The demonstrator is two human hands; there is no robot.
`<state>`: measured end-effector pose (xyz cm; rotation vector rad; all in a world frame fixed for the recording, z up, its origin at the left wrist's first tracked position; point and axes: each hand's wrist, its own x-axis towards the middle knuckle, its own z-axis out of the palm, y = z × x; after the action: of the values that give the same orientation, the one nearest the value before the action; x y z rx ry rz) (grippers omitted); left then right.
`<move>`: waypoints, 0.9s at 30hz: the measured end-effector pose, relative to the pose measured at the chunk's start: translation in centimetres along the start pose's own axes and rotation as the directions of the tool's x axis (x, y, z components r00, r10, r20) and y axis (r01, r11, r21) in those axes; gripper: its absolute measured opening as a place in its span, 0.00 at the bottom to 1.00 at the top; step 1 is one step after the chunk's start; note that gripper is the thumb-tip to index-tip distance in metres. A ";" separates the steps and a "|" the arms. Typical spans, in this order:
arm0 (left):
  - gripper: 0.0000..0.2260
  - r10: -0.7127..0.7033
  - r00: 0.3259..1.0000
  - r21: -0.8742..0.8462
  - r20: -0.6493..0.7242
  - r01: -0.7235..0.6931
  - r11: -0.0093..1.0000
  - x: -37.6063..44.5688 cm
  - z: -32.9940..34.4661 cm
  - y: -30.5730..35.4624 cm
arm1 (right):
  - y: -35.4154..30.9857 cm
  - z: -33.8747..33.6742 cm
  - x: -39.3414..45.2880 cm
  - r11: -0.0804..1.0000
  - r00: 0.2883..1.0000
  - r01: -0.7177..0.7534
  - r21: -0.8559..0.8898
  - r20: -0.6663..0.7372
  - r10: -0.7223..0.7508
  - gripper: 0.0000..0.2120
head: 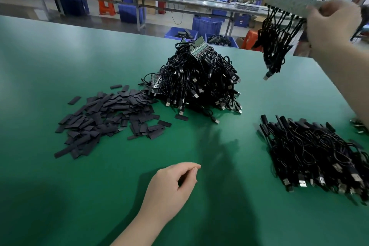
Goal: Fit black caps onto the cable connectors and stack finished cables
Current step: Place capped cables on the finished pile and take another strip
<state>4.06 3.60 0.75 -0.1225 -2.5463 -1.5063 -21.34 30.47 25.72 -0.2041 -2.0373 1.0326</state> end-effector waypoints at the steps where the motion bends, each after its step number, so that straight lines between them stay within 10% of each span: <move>1: 0.08 0.000 1.000 0.001 -0.001 0.000 1.000 0.0 0.0 0.0 | -0.1 -0.6 -1.2 1.000 1.000 -0.003 0.029 0.003 0.003 0.10; 13: 0.11 -0.042 0.993 -0.211 -0.107 0.018 0.977 -0.2 -0.1 -0.4 | 1.5 -11.1 -20.9 0.969 0.955 0.245 0.007 0.168 -0.243 0.05; 19: 0.16 -0.257 0.962 -0.552 0.093 0.265 0.791 0.3 -1.9 0.9 | 1.2 -12.3 -30.7 0.613 0.614 0.786 -0.077 0.214 -0.760 0.06; 23: 0.23 -0.420 0.849 -0.575 0.320 0.526 0.626 1.0 -3.6 1.0 | 1.5 -10.0 -37.1 0.566 0.498 0.824 0.027 0.442 -0.746 0.06; 27: 0.28 -0.465 0.842 -0.341 0.272 0.536 0.772 1.0 -4.3 -0.5 | 1.3 -8.0 -39.7 0.660 0.390 0.721 0.212 0.663 -0.639 0.13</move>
<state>3.45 -0.38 2.56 0.4392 -2.4656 -2.3124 10.01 17.49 3.56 1.0968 -2.4597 0.4428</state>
